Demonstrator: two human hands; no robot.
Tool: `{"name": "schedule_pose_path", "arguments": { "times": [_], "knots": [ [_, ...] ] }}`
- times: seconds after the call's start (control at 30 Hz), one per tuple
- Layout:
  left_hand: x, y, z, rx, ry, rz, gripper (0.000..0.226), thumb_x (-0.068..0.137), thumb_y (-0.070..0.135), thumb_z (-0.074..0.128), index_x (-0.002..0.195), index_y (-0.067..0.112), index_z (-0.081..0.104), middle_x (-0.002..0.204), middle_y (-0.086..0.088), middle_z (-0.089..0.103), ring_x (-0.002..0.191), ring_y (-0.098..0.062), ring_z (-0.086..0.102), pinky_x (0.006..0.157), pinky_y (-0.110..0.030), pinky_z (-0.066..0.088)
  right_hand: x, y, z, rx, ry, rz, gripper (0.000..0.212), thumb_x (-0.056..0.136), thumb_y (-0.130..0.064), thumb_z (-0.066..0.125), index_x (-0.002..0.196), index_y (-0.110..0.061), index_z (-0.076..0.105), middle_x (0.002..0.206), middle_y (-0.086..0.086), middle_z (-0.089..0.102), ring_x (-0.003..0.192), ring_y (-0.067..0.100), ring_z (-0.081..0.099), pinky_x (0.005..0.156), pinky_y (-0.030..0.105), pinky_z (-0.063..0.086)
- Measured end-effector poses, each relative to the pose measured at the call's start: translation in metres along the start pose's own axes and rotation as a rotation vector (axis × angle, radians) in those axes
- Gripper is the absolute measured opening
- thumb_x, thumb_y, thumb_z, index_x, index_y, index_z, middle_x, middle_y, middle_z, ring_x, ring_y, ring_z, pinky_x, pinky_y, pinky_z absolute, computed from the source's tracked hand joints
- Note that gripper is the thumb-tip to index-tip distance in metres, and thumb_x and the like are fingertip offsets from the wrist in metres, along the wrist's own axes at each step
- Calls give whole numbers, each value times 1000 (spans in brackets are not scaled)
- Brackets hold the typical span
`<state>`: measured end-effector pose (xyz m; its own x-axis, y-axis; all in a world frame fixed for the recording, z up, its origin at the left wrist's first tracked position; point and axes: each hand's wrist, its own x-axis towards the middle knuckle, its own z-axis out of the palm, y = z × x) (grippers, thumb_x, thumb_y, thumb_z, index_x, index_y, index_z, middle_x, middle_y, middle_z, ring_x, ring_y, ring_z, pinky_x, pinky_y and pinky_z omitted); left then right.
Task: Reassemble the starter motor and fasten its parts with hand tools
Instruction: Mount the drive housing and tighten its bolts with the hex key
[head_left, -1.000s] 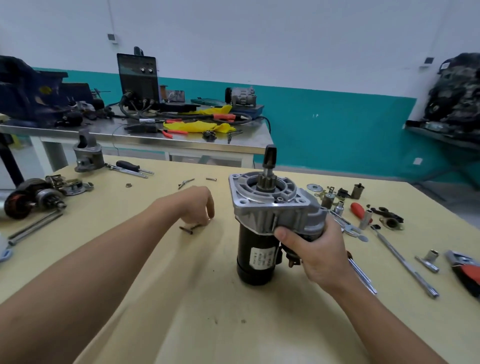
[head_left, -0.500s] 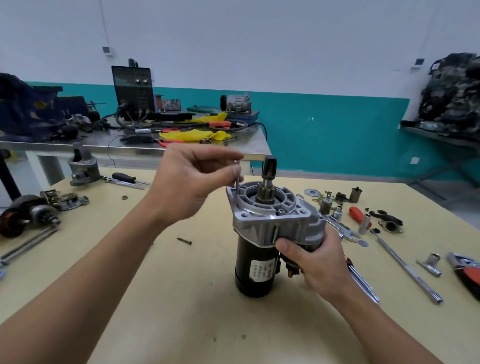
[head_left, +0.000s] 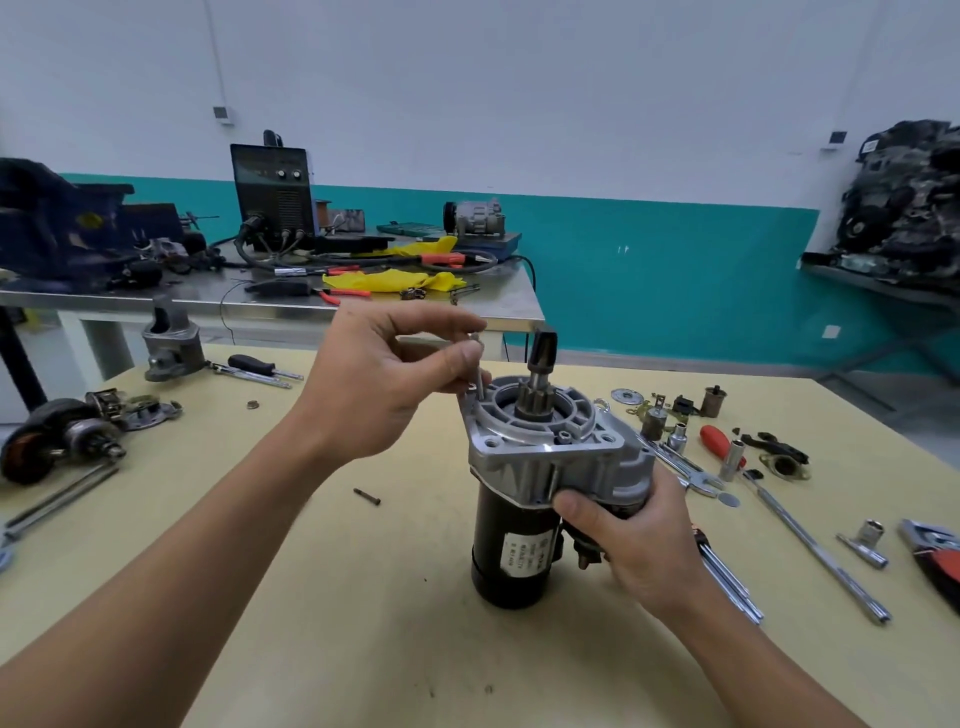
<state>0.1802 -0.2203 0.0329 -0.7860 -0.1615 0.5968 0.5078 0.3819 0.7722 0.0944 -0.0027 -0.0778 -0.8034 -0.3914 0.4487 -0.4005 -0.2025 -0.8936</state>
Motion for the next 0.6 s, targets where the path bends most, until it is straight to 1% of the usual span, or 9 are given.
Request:
{"name": "schedule_pose_path", "arguments": {
  "times": [0.07,0.13,0.17,0.23,0.3,0.37,0.47,0.53,0.6],
  "knots": [
    [1,-1,2,42,16,3,21,87,6,69,104,18,71,90,-1,76,81,-19,76,74,-32,62,0,-2,1,7,5,3,89,48,-61,90,117,-13,64,109,-4,76,102,12,71,77,19,56],
    [2,-1,3,87,33,19,21,88,8,69,103,21,71,92,2,76,82,-16,76,76,-32,62,0,-2,1,18,8,9,89,48,-60,91,118,-11,64,108,-3,76,102,12,71,76,19,56],
    [2,-1,3,90,23,27,20,87,10,69,102,22,71,92,2,76,83,-16,76,76,-32,62,0,-2,0,22,10,17,87,50,-57,91,118,-11,64,108,-3,76,101,13,72,75,19,56],
    [1,1,3,79,-22,47,20,83,16,70,102,22,72,91,2,77,83,-17,76,76,-30,62,0,3,-2,32,14,33,72,59,-42,91,118,-12,64,105,-1,77,98,16,72,70,21,57],
    [-2,4,3,83,-58,73,21,81,20,70,102,23,72,91,4,77,82,-15,76,76,-27,61,-1,7,-5,42,12,43,61,63,-27,86,118,-12,64,103,2,77,94,19,73,66,23,57],
    [-3,6,4,104,-65,95,20,82,19,71,101,27,72,90,8,77,81,-13,76,75,-25,61,0,10,-7,44,6,45,57,65,-21,81,118,-12,64,102,2,77,93,18,73,65,23,57],
    [-2,10,9,186,-56,134,24,85,12,74,100,30,72,89,11,77,79,-10,75,74,-28,62,0,11,-6,45,9,43,61,63,-24,81,119,-11,63,104,1,77,94,16,73,66,22,57],
    [-1,11,12,245,-67,146,23,86,10,74,102,27,74,88,11,76,81,-10,74,74,-30,62,0,11,-6,47,18,33,65,60,-28,81,119,-10,62,104,-2,77,96,13,72,68,20,56],
    [-1,11,13,270,-85,138,22,86,9,74,102,23,75,90,13,75,83,-7,73,75,-29,61,0,11,-6,46,19,30,67,58,-29,81,120,-10,62,104,-3,77,95,12,72,68,19,56]
  ]
}}
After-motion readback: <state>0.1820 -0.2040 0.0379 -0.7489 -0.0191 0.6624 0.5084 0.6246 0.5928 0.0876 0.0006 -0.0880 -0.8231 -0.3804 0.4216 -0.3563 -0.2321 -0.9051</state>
